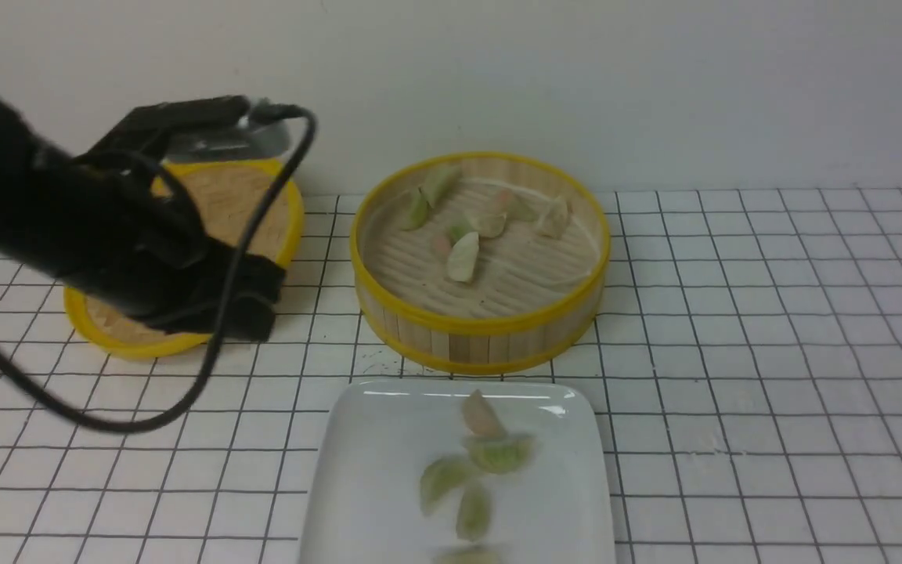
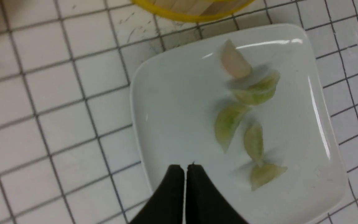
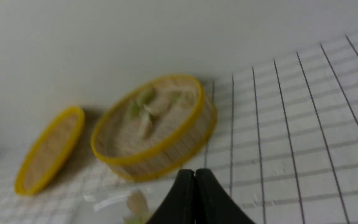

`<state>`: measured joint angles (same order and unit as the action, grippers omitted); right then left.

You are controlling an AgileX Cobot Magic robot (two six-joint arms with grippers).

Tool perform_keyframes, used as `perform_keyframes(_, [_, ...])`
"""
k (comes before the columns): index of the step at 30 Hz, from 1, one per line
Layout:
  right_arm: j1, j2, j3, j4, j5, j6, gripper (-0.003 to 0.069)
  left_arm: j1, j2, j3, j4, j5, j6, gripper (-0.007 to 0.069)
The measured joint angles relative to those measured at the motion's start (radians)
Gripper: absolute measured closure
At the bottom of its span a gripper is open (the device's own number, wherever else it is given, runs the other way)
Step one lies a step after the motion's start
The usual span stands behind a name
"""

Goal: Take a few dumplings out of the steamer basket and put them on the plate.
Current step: Use the left arm to grab a dumpling from the steamer

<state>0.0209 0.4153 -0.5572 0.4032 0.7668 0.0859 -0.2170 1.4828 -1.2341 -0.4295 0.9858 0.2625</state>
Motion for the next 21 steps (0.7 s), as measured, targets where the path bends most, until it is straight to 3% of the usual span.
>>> perform_keyframes(5, [0.0, 0.306, -0.271, -0.122, 0.257, -0.086, 0.0669, -0.105, 0.209, -0.242, 0.073, 0.003, -0.038, 0.0631])
perform_keyframes(11, [0.0, 0.478, -0.38, -0.165, 0.31, -0.102, 0.0667, -0.167, 0.483, -0.559, 0.169, 0.065, -0.042, 0.0582])
perform_keyframes(21, [0.0, 0.513, -0.382, -0.195, 0.312, -0.103, 0.0662, -0.205, 0.974, -1.141, 0.273, 0.179, -0.05, 0.0223])
